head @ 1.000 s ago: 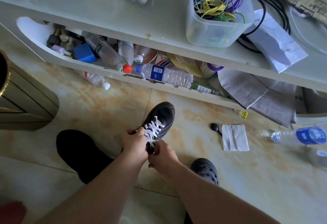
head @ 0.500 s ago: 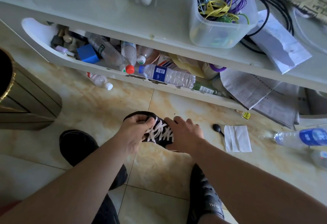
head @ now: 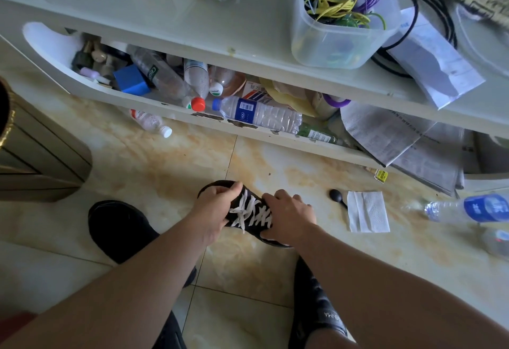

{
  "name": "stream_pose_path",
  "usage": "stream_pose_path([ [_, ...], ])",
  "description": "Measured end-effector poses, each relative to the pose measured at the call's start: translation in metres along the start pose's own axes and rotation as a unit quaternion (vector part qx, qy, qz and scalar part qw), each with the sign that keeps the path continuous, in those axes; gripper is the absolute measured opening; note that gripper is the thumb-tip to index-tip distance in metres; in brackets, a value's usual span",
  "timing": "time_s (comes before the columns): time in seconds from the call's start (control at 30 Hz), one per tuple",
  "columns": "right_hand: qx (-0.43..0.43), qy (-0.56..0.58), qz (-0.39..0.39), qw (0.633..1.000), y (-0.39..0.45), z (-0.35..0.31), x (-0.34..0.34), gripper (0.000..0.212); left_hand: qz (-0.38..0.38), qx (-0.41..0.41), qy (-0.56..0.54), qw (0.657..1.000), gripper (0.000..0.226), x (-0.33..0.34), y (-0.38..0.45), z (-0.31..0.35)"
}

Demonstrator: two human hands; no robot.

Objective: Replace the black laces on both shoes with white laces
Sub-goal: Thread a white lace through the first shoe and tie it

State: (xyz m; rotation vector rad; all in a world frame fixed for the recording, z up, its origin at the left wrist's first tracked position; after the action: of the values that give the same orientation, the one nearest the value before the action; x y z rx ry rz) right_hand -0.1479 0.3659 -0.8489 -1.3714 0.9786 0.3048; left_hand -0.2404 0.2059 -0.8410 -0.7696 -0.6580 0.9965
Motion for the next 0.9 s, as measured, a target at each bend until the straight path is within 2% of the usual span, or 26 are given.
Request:
stream_pose_path([
  [0.1,0.005,-0.009,0.001,1.000,-0.002,-0.003,0.003,0.083,-0.001,0.007,0.147,0.989,0.051,0.008,-0.003,-0.002],
  [0.2,0.003,-0.005,0.003,1.000,-0.003,-0.004,0.006,0.080,0.033,0.026,0.275,0.961,0.057,0.013,0.001,-0.006],
  [0.27,0.001,0.005,0.005,1.000,-0.004,-0.003,0.006,0.078,0.062,0.077,0.320,0.942,0.055,0.014,0.005,-0.006],
  [0.33,-0.004,0.019,0.010,1.000,-0.005,-0.003,0.005,0.077,0.083,0.105,0.325,0.936,0.043,0.012,0.001,0.001],
  [0.43,-0.023,0.028,0.029,0.999,0.001,-0.004,-0.001,0.083,0.088,0.085,0.257,0.958,0.030,-0.002,0.001,0.006],
  [0.53,-0.052,0.010,0.049,0.997,0.005,-0.006,-0.006,0.111,0.093,0.059,0.165,0.980,0.029,-0.013,0.000,0.004],
  [0.6,-0.027,0.059,0.070,0.995,0.001,0.001,-0.009,0.123,0.122,0.025,0.113,0.986,0.027,-0.021,0.002,0.000],
  [0.63,0.002,0.091,0.093,0.991,-0.003,0.007,-0.011,0.121,0.138,-0.003,0.075,0.988,0.031,-0.023,0.003,-0.002],
  [0.67,0.041,0.125,0.121,0.984,-0.008,0.015,-0.011,0.116,0.138,-0.024,0.034,0.990,0.041,-0.026,0.008,-0.006],
  [0.73,0.132,0.219,0.149,0.955,-0.017,0.028,-0.006,0.096,0.083,-0.052,-0.044,0.994,0.054,-0.023,0.036,-0.025],
  [0.8,0.191,0.365,0.109,0.905,-0.022,0.029,0.008,0.071,0.051,-0.068,-0.110,0.990,0.040,-0.007,0.032,-0.028],
  [0.87,0.195,0.493,0.043,0.847,-0.022,0.013,0.023,0.052,0.021,-0.079,-0.154,0.985,0.033,0.016,-0.004,-0.019],
  [0.9,0.178,0.529,0.015,0.830,-0.021,0.001,0.028,0.045,0.010,-0.087,-0.168,0.982,0.028,0.024,-0.012,-0.024],
])
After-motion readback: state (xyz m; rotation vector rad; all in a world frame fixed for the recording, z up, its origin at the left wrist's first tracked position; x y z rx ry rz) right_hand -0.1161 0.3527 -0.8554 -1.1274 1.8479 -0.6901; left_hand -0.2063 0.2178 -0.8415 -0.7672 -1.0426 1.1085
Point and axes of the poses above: each hand's wrist, its own y-axis towards the middle knuckle, its own x-axis out of the palm, z = x × y, the point moved 5 cm from there along y, towards the middle knuckle, and after that the axes turned 5 degrees about -z, right-handed, at the moved point
